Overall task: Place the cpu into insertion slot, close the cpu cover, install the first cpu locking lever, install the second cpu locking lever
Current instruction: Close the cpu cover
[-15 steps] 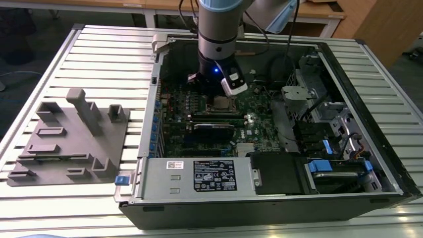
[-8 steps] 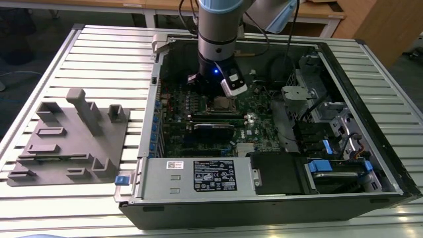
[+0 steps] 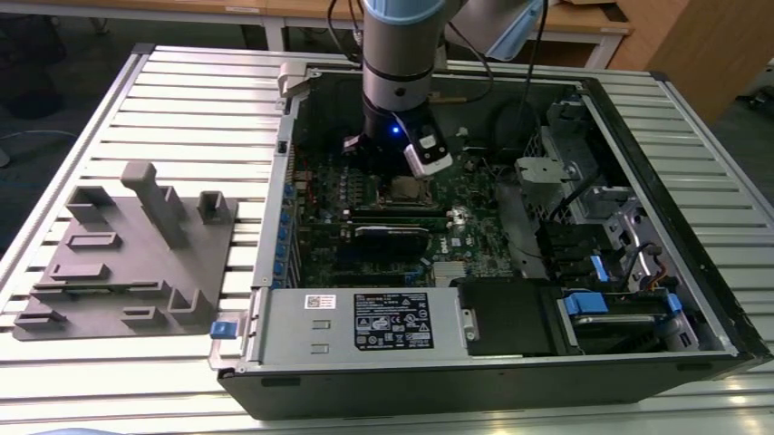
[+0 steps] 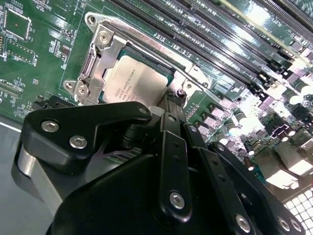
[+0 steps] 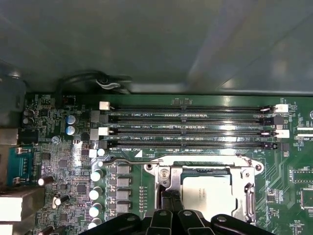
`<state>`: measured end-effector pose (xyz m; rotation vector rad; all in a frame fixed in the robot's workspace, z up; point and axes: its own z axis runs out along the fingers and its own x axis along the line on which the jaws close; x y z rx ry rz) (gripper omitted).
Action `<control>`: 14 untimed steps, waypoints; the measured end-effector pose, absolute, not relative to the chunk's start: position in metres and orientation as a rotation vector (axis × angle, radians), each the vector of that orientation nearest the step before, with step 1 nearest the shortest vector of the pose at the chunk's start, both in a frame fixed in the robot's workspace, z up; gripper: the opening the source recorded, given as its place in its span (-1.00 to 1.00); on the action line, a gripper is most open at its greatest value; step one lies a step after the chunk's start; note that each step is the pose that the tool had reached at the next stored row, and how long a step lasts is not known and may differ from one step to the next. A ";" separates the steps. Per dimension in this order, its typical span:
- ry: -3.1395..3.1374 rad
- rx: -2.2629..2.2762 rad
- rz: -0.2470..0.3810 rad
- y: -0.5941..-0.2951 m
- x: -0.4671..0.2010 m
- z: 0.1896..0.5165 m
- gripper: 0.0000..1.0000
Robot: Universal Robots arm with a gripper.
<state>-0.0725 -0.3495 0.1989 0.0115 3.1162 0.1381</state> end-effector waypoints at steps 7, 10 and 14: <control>3.117 0.011 0.136 -0.350 -0.073 0.212 -0.79; 3.117 0.011 0.136 -0.350 -0.073 0.219 -0.79; 3.117 0.011 0.136 -0.350 -0.073 0.229 -0.79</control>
